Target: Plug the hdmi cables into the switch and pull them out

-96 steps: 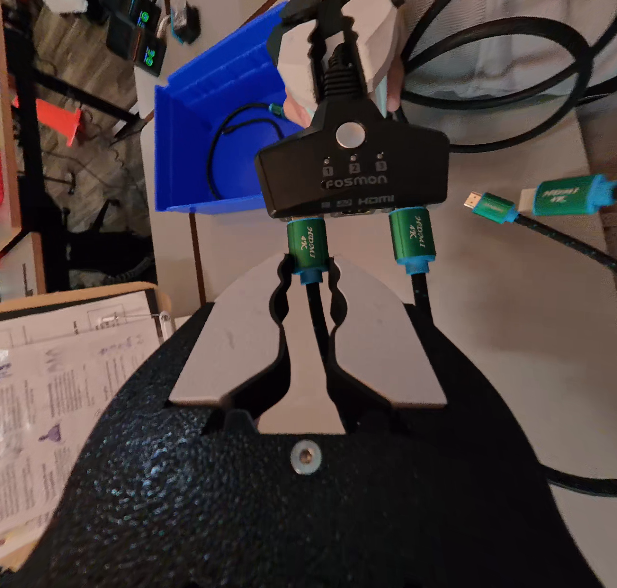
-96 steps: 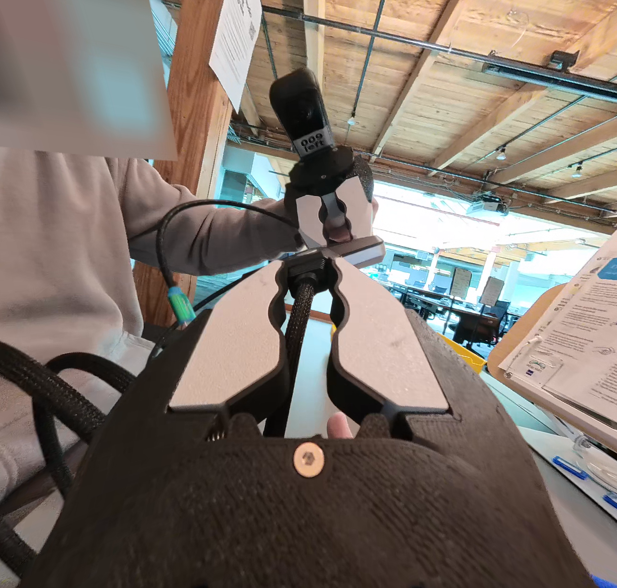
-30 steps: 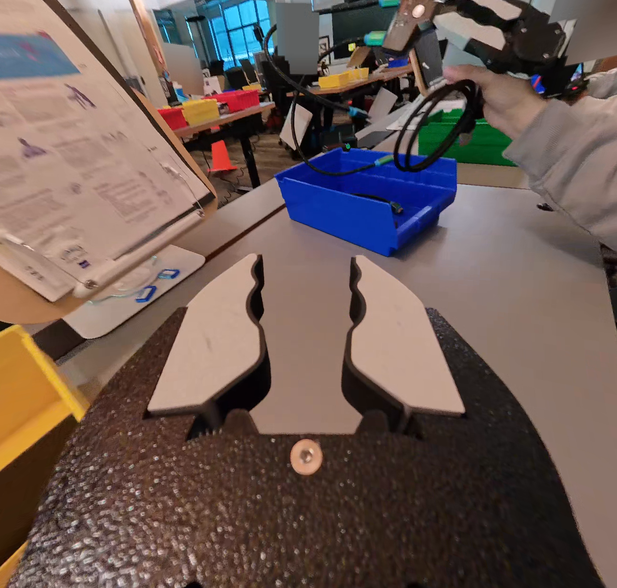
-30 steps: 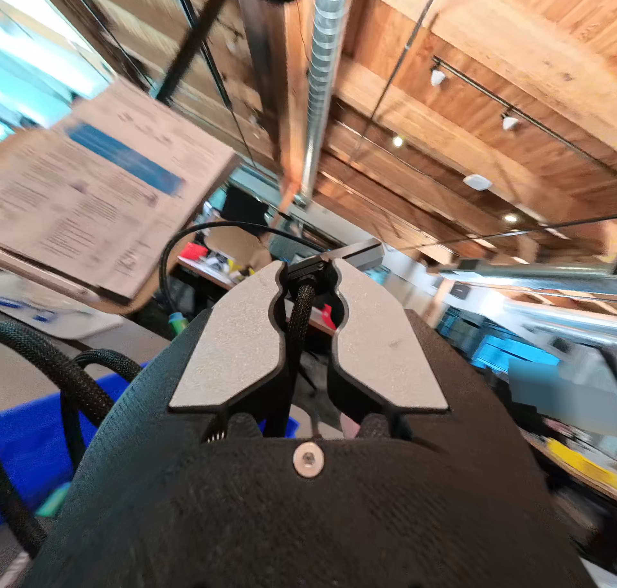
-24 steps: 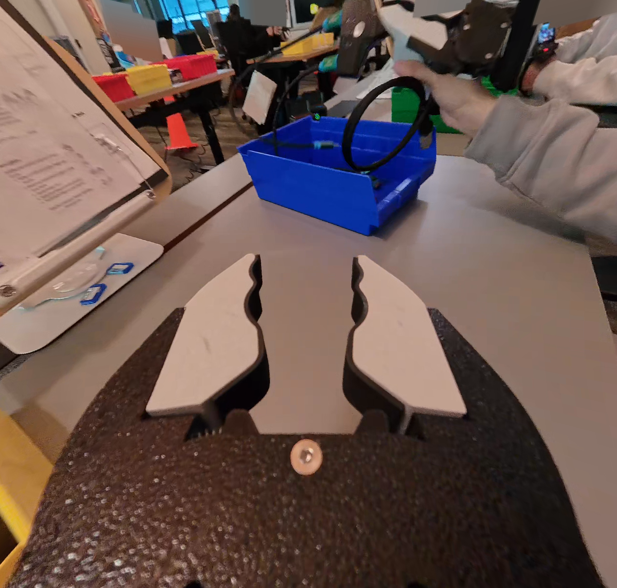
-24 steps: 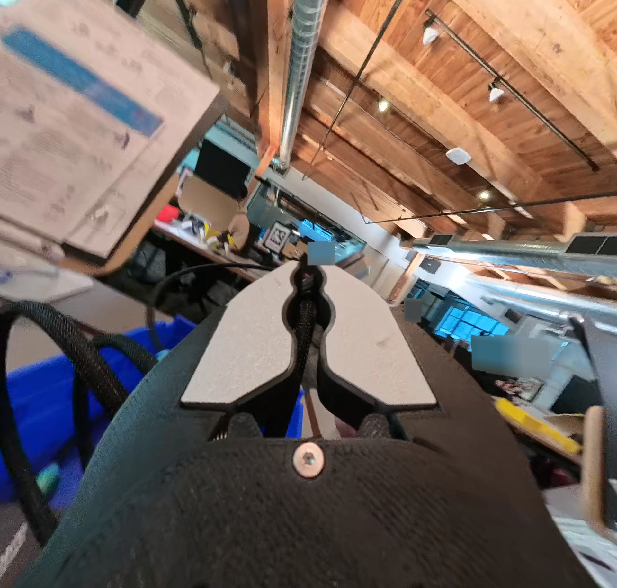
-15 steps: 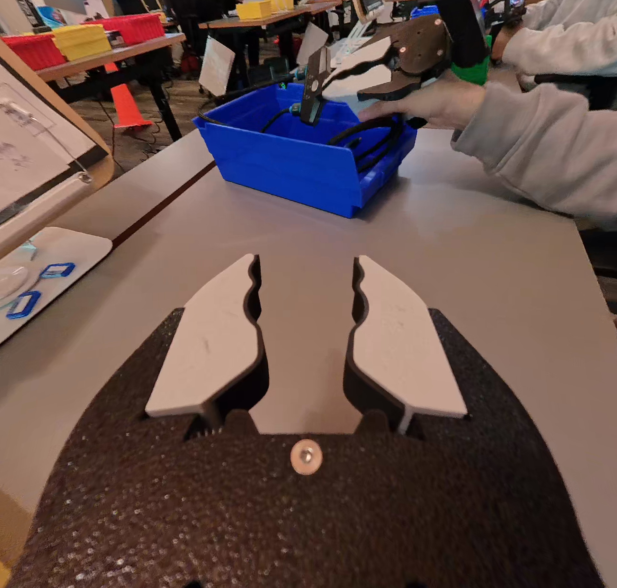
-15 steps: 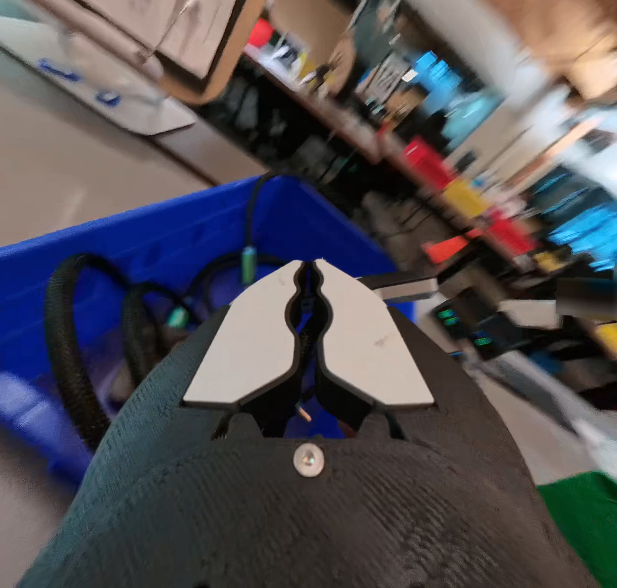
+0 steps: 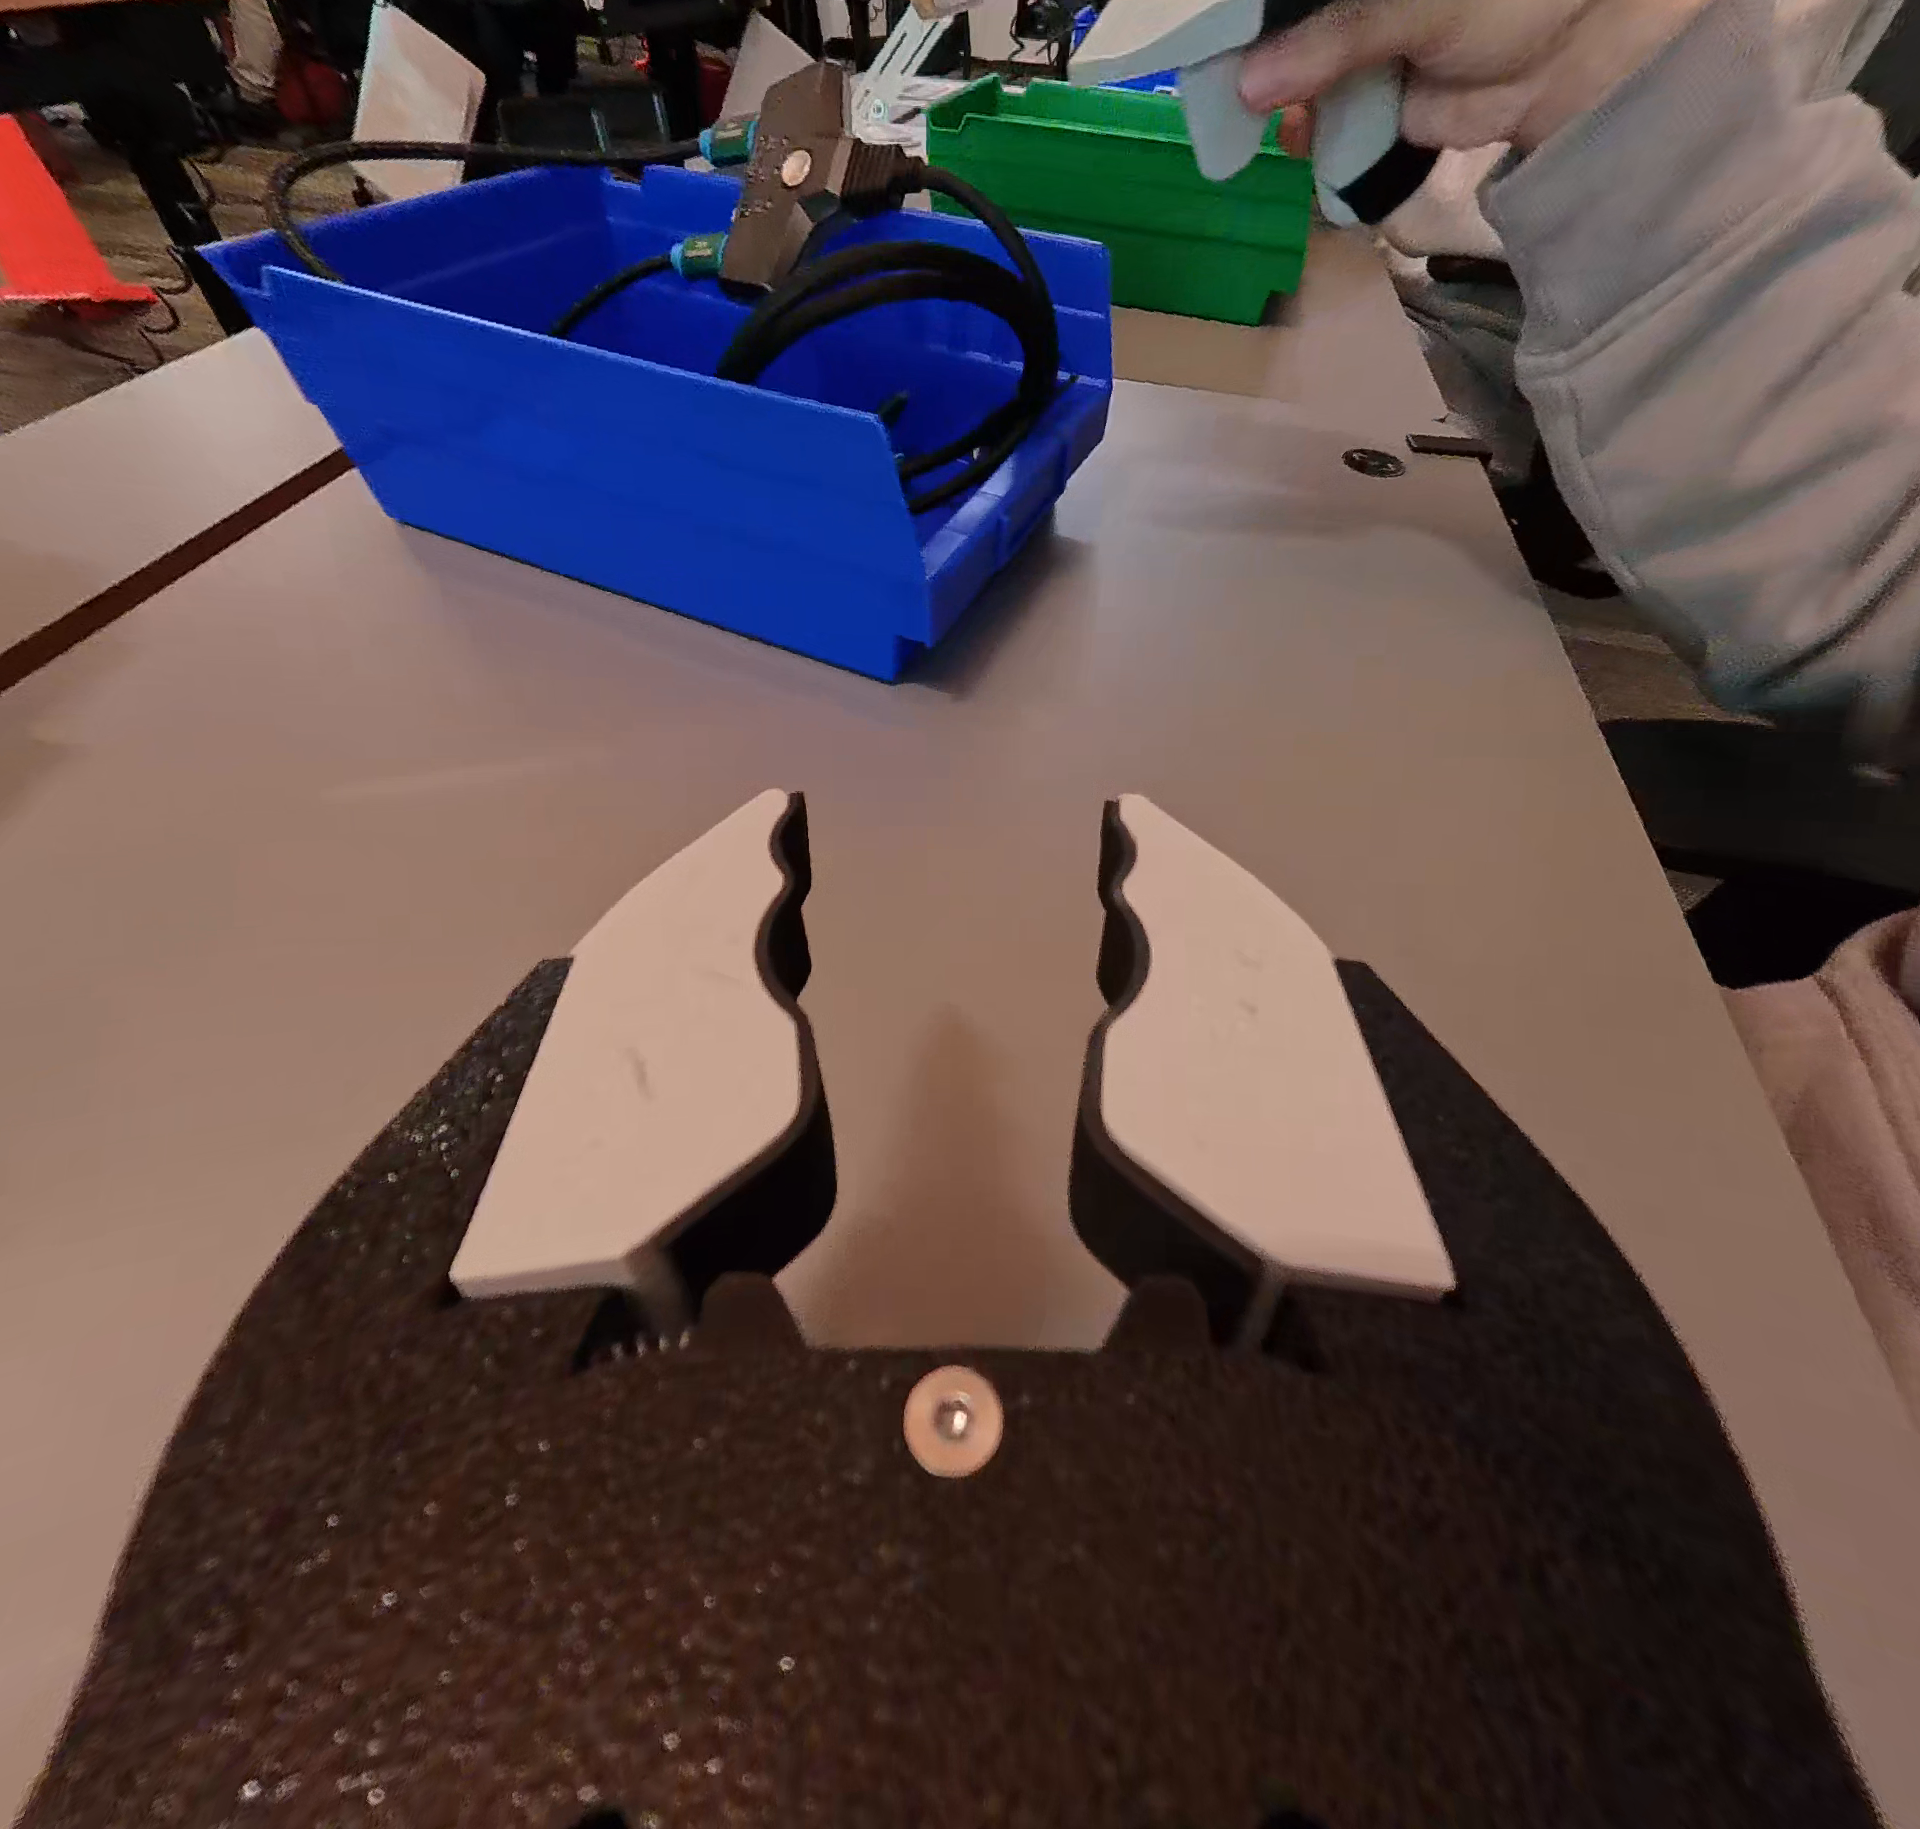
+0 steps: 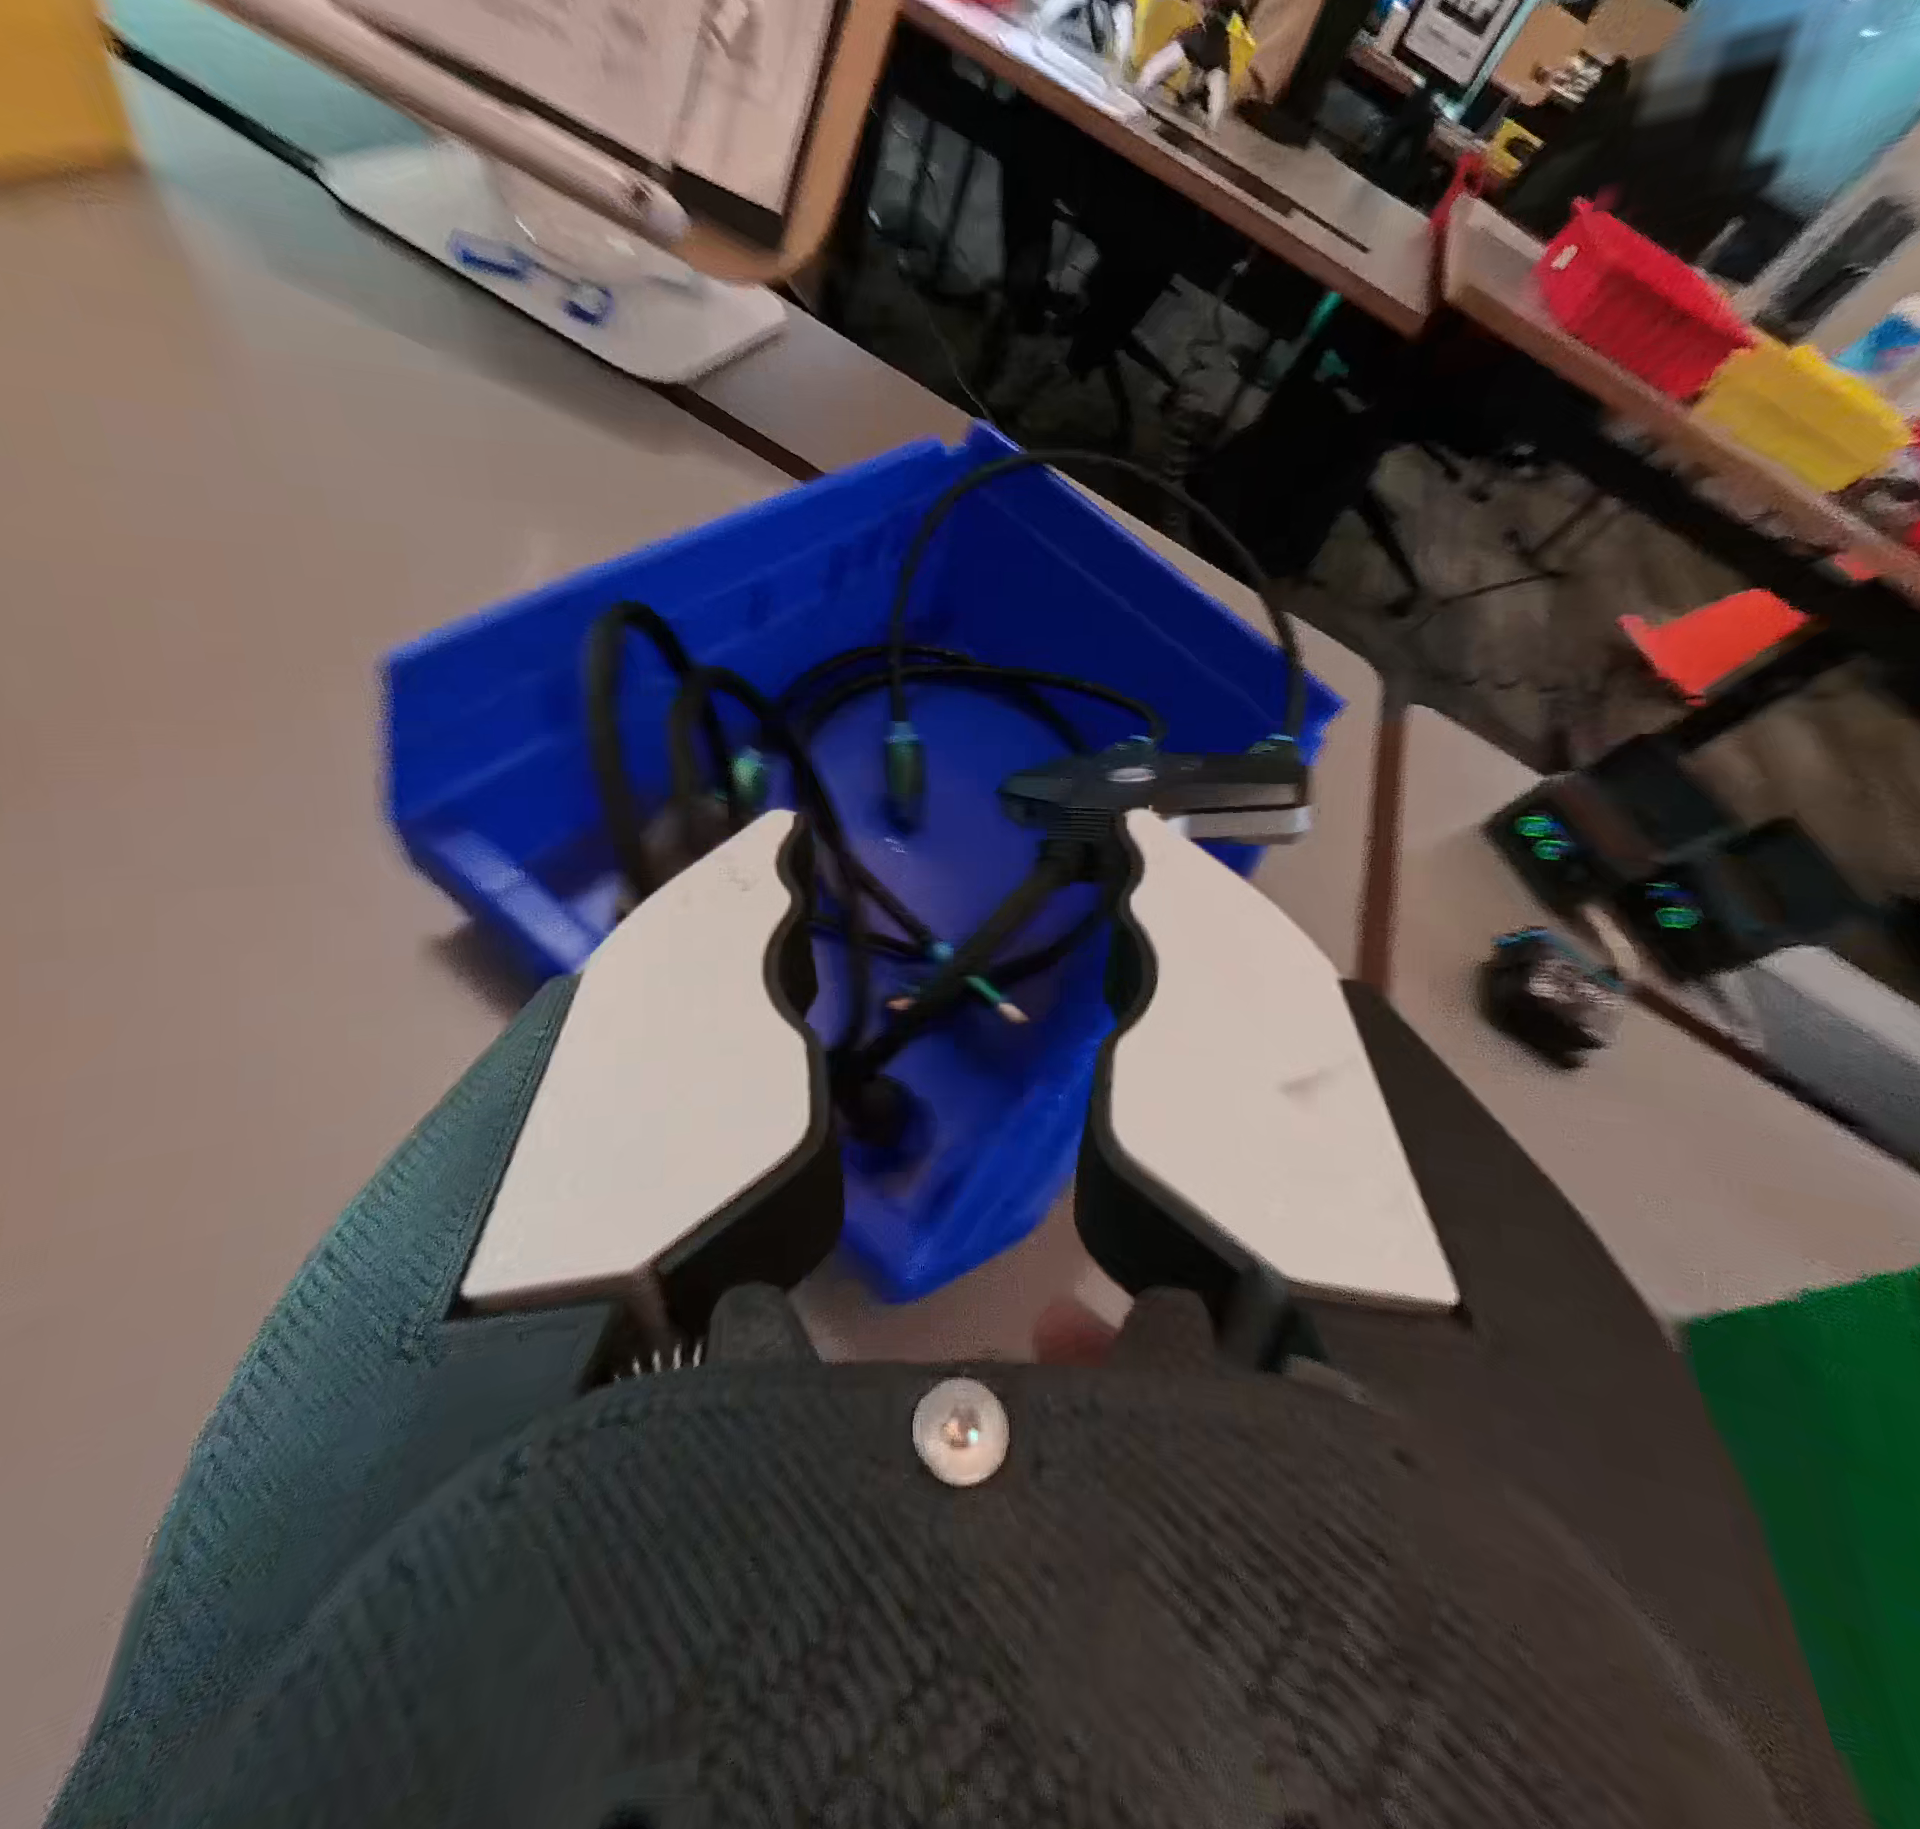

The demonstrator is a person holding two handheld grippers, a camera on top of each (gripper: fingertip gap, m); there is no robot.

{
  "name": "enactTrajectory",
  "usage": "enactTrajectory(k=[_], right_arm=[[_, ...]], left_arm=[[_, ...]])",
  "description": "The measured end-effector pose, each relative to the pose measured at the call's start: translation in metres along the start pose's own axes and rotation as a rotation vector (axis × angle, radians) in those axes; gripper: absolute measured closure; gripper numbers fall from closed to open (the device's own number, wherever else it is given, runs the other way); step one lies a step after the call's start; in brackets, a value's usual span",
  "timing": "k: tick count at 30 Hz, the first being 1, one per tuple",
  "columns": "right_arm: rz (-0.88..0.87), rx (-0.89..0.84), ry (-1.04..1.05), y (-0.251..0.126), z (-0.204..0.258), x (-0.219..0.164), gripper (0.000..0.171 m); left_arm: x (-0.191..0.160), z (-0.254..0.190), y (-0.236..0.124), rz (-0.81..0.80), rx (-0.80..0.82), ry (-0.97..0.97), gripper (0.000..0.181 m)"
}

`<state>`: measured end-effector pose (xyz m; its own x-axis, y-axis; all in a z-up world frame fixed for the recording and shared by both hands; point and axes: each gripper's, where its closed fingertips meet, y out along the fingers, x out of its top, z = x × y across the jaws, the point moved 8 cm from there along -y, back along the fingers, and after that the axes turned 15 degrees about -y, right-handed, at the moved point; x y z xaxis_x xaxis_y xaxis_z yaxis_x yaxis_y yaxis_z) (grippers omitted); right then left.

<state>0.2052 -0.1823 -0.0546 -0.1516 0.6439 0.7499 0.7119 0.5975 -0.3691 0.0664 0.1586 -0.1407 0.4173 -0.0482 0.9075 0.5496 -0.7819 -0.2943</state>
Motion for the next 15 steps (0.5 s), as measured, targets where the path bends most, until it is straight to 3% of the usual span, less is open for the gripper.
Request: enactTrajectory(k=[2, 4, 7, 10, 15], right_arm=[[-0.063, -0.008, 0.043, -0.009, 0.014, -0.001, 0.118], [-0.068, -0.169, 0.090, -0.013, 0.016, -0.007, 0.117], [-0.098, -0.336, 0.252, -0.014, 0.015, -0.023, 0.101], [-0.093, -0.392, 0.282, -0.012, 0.012, -0.028, 0.079], [-0.092, -0.490, 0.281, -0.012, 0.009, -0.039, 0.073]], left_arm=[[-0.001, -0.005, 0.011, -0.011, 0.007, -0.002, 0.126], [0.002, -0.009, 0.027, -0.026, 0.047, -0.004, 0.118], [0.013, -0.012, 0.058, -0.026, 0.152, -0.060, 0.107], [0.026, -0.014, 0.094, -0.045, 0.228, -0.131, 0.101], [0.037, -0.016, 0.150, -0.016, 0.346, -0.142, 0.086]])
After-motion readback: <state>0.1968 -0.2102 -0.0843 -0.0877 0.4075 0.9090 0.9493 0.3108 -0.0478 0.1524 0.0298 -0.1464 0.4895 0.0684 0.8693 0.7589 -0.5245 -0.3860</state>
